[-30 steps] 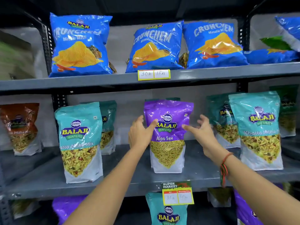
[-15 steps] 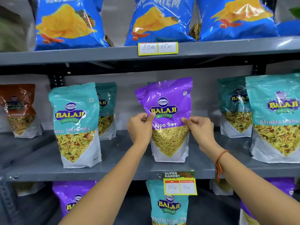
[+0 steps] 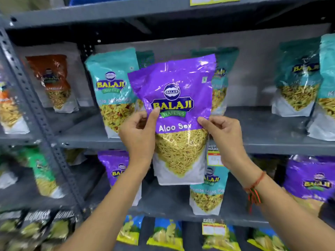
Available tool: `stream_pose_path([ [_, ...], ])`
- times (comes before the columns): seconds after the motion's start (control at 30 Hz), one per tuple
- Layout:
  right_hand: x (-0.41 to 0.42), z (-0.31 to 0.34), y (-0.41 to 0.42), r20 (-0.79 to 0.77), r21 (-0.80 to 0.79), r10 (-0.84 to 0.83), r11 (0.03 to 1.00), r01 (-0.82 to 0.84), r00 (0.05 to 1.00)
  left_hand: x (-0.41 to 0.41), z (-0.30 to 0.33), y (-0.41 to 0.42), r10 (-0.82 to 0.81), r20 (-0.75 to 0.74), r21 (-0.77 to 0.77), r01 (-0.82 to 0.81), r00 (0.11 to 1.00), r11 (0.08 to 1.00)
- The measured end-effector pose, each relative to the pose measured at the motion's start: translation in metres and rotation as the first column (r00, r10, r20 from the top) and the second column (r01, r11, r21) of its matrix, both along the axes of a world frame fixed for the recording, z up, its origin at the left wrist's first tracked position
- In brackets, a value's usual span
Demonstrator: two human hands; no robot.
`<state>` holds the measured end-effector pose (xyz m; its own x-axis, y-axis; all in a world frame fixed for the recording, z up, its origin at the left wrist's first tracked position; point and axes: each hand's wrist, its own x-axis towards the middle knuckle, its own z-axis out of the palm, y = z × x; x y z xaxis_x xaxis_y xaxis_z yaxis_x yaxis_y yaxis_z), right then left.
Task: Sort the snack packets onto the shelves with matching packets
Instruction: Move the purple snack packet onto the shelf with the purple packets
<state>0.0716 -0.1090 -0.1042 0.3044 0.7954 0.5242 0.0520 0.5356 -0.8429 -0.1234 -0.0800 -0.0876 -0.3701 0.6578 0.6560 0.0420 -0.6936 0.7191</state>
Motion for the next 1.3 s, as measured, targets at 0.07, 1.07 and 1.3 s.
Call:
stream_pose_path([
  [0.07, -0.015, -0.024, -0.007, 0.003, -0.058, 0.029, 0.998, -0.029, 1.000, -0.017, -0.024, -0.013, 0.030, -0.023, -0.041, -0.031, 0.999, 0.999],
  [1.07, -0.051, -0.286, 0.095, 0.380, -0.481, -0.078, 0.835, 0.269, 0.922, -0.038, -0.273, 0.076, 0.036, -0.227, -0.583, -0.165, 0.973, 0.796],
  [1.3, -0.039, -0.260, 0.051, 0.205, -0.491, -0.117, 0.847, 0.206, 0.972, -0.018, -0.255, 0.053, 0.232, -0.078, -0.548, -0.236, 0.970, 0.802],
])
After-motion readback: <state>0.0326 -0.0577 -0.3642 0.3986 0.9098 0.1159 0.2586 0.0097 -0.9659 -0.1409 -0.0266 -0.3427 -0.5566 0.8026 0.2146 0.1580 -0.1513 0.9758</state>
